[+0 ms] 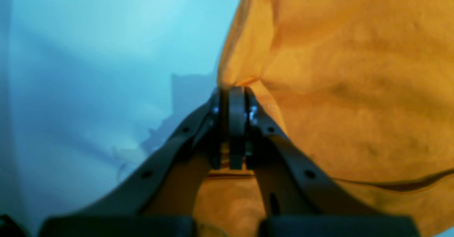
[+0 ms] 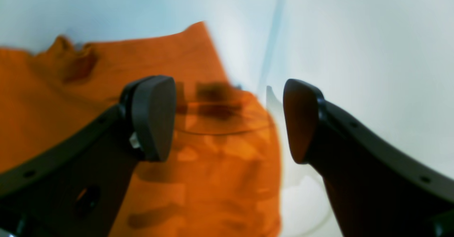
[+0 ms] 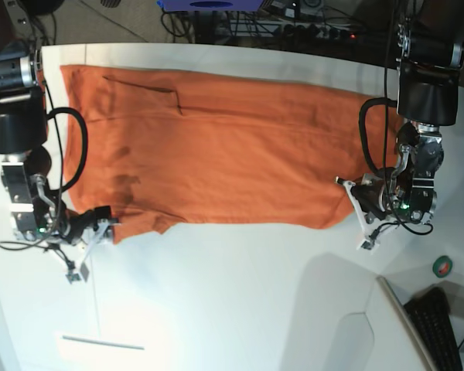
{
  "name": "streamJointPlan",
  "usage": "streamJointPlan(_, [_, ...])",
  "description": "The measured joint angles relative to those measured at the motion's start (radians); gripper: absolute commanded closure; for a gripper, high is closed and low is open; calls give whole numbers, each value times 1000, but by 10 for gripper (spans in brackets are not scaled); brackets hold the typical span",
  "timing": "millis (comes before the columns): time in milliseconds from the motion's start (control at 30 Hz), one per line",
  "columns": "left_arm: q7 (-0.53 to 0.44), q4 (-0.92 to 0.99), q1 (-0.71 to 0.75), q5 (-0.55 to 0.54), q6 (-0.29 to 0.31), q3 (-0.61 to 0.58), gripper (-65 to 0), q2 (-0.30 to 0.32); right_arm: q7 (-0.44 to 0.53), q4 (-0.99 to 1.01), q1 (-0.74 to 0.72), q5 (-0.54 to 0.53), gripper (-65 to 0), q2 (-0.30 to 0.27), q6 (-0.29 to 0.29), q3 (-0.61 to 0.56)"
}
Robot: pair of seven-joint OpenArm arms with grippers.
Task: Layout the t-shirt on the table in an organized manner, then fold the t-shirt properly
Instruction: 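Hold the hem with both grippers and pull it to straighten the shirt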
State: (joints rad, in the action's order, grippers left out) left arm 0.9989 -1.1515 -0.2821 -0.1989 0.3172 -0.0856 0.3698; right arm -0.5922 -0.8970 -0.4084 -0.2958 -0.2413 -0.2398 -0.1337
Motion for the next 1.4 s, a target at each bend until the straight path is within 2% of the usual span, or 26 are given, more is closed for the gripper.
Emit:
streamJointPlan(233, [-4, 0, 2, -3, 0, 2, 0, 1, 18, 186, -119, 6, -425, 24, -3, -7])
streamJointPlan(333, [-3, 0, 3, -2, 0, 2, 0, 2, 69, 217, -124, 5, -413, 29, -3, -9])
streamJointPlan(500, [-4, 0, 3, -3, 0, 2, 0, 2, 84, 317, -156, 8, -411, 26, -3, -11])
streamJointPlan(633, [-3, 0, 3, -2, 0, 2, 0, 2, 111, 328, -153, 8, -398, 27, -3, -11])
streamJointPlan(800, [-4, 0, 3, -3, 0, 2, 0, 2, 113, 328, -153, 8, -296, 29, -3, -10])
streamJointPlan(867, [-4, 0, 3, -3, 0, 2, 0, 2, 113, 328, -153, 8, -282, 29, -3, -10])
streamJointPlan(1400, [-4, 1, 3, -2, 0, 2, 0, 2, 114, 343, -128, 5, -266, 49, -3, -8])
